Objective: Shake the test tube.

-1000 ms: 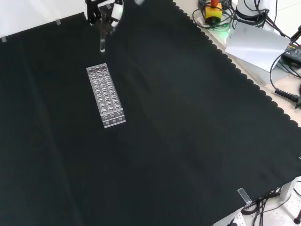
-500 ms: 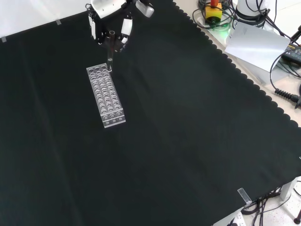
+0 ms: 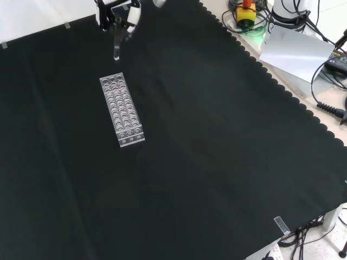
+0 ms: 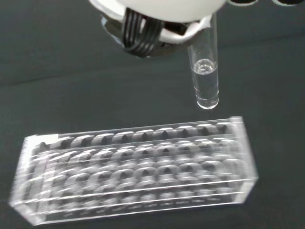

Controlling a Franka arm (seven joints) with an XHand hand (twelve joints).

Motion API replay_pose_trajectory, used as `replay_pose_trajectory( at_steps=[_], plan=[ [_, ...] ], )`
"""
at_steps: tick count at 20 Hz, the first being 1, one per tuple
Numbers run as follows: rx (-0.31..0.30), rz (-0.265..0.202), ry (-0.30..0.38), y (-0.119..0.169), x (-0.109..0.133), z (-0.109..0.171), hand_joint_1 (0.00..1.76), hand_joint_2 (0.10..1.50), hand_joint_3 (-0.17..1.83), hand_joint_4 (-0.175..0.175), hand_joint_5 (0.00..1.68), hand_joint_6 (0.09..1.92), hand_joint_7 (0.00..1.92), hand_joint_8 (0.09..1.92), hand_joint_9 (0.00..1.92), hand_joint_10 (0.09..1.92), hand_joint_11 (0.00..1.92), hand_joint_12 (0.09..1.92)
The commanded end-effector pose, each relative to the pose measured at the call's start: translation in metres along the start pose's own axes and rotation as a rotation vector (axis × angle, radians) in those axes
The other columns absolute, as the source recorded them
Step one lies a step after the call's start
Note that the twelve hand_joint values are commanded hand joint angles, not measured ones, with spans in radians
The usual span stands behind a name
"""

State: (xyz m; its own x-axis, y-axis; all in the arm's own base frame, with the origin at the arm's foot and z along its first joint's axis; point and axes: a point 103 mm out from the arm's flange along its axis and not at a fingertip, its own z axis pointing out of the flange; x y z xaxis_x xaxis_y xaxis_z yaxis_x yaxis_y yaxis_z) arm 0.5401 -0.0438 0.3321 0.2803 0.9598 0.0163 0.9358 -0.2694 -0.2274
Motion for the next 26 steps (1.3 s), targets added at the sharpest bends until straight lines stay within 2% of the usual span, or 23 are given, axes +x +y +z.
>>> replay_pose_trajectory(
  at_steps=[1,4,6,9,12,15,19,26],
  plan=[
    [-0.011,0.239,-0.008,0.0,-0.106,-0.01,1.21,0.73,0.55,-0.175,1.25,0.66,1.68,0.51,1.55,0.55,1.23,0.86],
    [-0.01,0.306,-0.022,-0.001,-0.14,-0.016,1.21,0.73,0.55,-0.175,1.25,0.66,1.68,0.51,1.55,0.55,1.23,0.86],
    [-0.012,0.335,-0.025,-0.003,-0.153,-0.019,1.21,0.73,0.55,-0.175,1.25,0.66,1.68,0.51,1.55,0.55,1.23,0.86],
    [-0.016,0.342,-0.024,-0.004,-0.155,-0.021,1.21,0.73,0.55,-0.175,1.25,0.66,1.68,0.51,1.55,0.55,1.23,0.86],
    [-0.012,0.326,0.006,-0.003,-0.143,-0.017,1.21,0.73,0.55,-0.175,1.25,0.66,1.68,0.51,1.55,0.55,1.23,0.86],
    [-0.005,0.277,0.037,-0.001,-0.117,-0.01,1.21,0.73,0.55,-0.175,1.25,0.66,1.68,0.51,1.55,0.55,1.23,0.86],
    [0.012,0.176,0.056,0.002,-0.07,0.0,1.21,0.73,0.55,-0.175,1.25,0.66,1.68,0.51,1.55,0.55,1.23,0.86],
    [0.043,0.006,0.081,0.002,0.024,0.015,1.21,0.73,0.56,-0.175,1.25,0.66,1.68,0.51,1.55,0.55,1.23,0.86]
  ],
)
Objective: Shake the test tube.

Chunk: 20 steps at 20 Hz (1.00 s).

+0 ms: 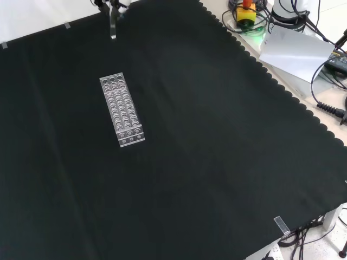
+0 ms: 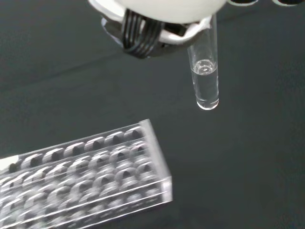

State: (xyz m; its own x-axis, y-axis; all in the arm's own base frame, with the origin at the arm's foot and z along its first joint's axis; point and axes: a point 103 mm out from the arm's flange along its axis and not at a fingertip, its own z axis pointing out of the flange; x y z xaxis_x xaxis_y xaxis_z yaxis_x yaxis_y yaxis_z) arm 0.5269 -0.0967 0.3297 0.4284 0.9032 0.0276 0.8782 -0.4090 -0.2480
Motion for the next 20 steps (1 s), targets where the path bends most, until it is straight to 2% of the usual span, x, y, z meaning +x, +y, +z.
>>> replay_pose_trajectory(
  at_steps=[1,6,8,10,13,15,17,20],
  plan=[
    [0.035,-0.169,0.037,-0.015,0.088,0.019,1.21,0.72,0.56,-0.175,1.25,0.66,1.68,0.51,1.55,0.55,1.23,0.86],
    [0.048,-0.284,0.068,-0.03,0.141,0.022,1.21,0.72,0.56,-0.175,1.25,0.66,1.68,0.51,1.55,0.55,1.23,0.86],
    [0.048,-0.316,0.074,-0.034,0.153,0.021,1.21,0.72,0.56,-0.175,1.25,0.66,1.68,0.51,1.55,0.55,1.23,0.87],
    [0.045,-0.327,0.073,-0.035,0.157,0.02,1.21,0.72,0.56,-0.175,1.25,0.66,1.68,0.51,1.55,0.55,1.23,0.87],
    [0.044,-0.322,0.051,-0.031,0.149,0.02,1.21,0.72,0.56,-0.175,1.25,0.66,1.68,0.51,1.55,0.55,1.23,0.87],
    [0.043,-0.302,0.027,-0.027,0.136,0.021,1.21,0.72,0.56,-0.175,1.25,0.66,1.68,0.51,1.55,0.55,1.23,0.87],
    [0.043,-0.267,0.001,-0.021,0.116,0.023,1.21,0.72,0.56,-0.175,1.25,0.66,1.68,0.51,1.55,0.55,1.23,0.87],
    [0.043,-0.192,-0.029,-0.011,0.08,0.023,1.21,0.72,0.56,-0.175,1.25,0.66,1.68,0.51,1.55,0.55,1.23,0.87]
  ],
)
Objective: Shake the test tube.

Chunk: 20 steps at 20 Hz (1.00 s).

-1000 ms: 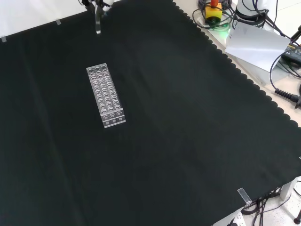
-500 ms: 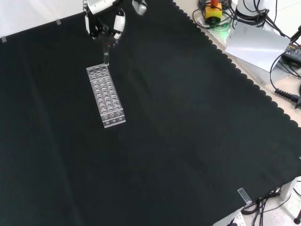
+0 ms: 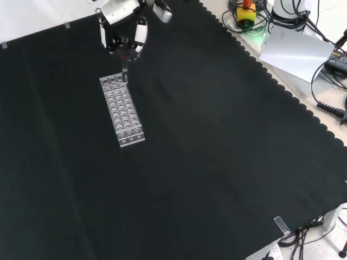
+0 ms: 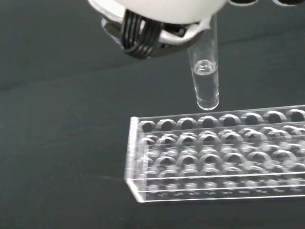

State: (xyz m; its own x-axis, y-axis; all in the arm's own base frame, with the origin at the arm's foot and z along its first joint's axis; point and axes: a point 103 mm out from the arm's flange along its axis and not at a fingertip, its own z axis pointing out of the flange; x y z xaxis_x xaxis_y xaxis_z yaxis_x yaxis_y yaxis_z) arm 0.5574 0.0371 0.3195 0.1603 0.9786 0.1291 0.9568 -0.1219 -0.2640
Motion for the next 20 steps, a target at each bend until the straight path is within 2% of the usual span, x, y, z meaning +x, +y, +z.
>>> replay_pose_trajectory(
  at_steps=[1,7,9,11,13,15,17,20],
  plan=[
    [0.007,0.135,-0.053,-0.004,-0.071,-0.001,1.21,0.72,0.56,-0.175,1.25,0.66,1.68,0.51,1.55,0.55,1.23,0.87],
    [-0.013,0.344,-0.065,-0.016,-0.167,-0.018,1.21,0.72,0.56,-0.175,1.25,0.66,1.68,0.51,1.55,0.55,1.23,0.87],
    [-0.026,0.41,-0.056,-0.021,-0.193,-0.025,1.21,0.72,0.56,-0.175,1.25,0.66,1.68,0.51,1.55,0.55,1.23,0.87],
    [-0.039,0.457,-0.043,-0.026,-0.211,-0.032,1.21,0.72,0.56,-0.175,1.25,0.66,1.68,0.51,1.55,0.55,1.23,0.87],
    [-0.048,0.479,-0.038,-0.029,-0.222,-0.037,1.21,0.72,0.56,-0.175,1.25,0.66,1.68,0.51,1.55,0.55,1.23,0.87],
    [-0.055,0.481,-0.033,-0.029,-0.224,-0.039,1.21,0.72,0.56,-0.175,1.25,0.66,1.68,0.51,1.55,0.55,1.23,0.87],
    [-0.058,0.467,-0.024,-0.028,-0.218,-0.039,1.21,0.72,0.56,-0.175,1.25,0.66,1.68,0.51,1.55,0.55,1.23,0.87],
    [-0.051,0.422,-0.012,-0.022,-0.198,-0.033,1.21,0.72,0.56,-0.175,1.25,0.66,1.68,0.51,1.55,0.55,1.23,0.87]
  ],
)
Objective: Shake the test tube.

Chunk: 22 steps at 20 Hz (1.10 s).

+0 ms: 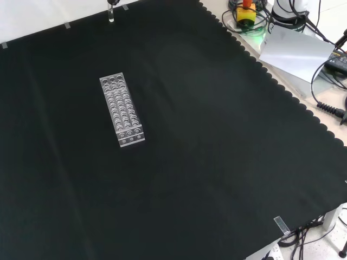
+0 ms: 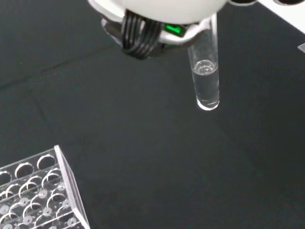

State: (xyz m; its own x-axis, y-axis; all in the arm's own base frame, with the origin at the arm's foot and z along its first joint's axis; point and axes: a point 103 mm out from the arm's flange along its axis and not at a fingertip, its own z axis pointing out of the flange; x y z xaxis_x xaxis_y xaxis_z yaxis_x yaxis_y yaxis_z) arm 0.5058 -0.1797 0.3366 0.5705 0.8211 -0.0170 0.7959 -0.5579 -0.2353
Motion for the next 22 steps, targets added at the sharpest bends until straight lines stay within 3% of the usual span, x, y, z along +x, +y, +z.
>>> replay_pose_trajectory(
  at_steps=[1,12,22],
  plan=[
    [0.014,-0.062,0.018,-0.006,0.029,0.009,1.21,0.72,0.56,-0.175,1.25,0.66,1.68,0.51,1.55,0.55,1.23,0.87],
    [0.063,-0.274,0.081,-0.036,0.144,0.032,1.21,0.72,0.56,-0.175,1.25,0.67,1.68,0.51,1.55,0.55,1.22,0.87],
    [0.11,-0.424,0.094,-0.062,0.213,0.049,1.21,0.72,0.56,-0.175,1.25,0.67,1.68,0.51,1.55,0.55,1.22,0.87]
  ],
)
